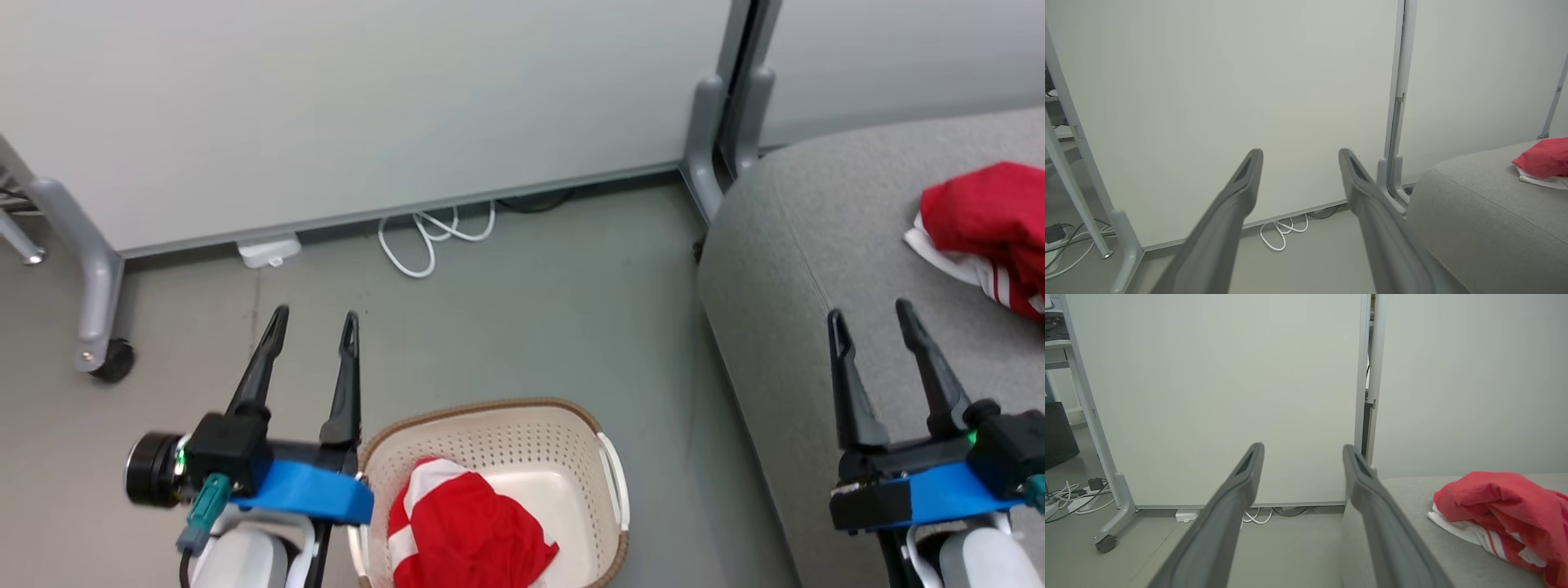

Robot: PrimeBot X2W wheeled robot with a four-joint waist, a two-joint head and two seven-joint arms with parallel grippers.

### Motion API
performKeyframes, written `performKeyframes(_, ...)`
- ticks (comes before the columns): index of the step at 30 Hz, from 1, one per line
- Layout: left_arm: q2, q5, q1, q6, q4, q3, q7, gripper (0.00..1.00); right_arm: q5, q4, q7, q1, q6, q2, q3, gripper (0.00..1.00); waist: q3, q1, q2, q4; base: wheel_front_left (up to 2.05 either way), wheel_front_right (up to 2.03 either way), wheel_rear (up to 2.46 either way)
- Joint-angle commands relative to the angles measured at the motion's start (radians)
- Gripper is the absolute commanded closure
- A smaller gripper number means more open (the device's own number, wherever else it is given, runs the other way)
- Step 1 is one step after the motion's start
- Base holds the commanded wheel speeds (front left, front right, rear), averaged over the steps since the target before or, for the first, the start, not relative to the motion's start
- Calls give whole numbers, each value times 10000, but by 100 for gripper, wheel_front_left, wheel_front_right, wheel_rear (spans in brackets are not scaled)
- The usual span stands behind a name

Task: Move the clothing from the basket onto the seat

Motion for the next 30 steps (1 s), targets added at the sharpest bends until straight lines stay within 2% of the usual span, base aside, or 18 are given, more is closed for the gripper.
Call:
performKeyframes(1, -43, 65, 227, -42, -60, 143, -27, 0, -109, -14, -2, 238, 1, 81, -38, 0, -328, 3, -1, 276, 0, 0, 0)
performKeyframes(12, -470, 439, 1420, -336, -224, 969, -27, 0, -298, 133, -2, 948, 1, 495, -170, 0, -799, 3, -1, 696, 0, 0, 0)
performKeyframes(30, -748, 741, 1592, -636, 11, 1259, -27, 0, -249, 628, -2, 1215, 1, 668, -119, 0, -973, 3, -1, 946, 0, 0, 0)
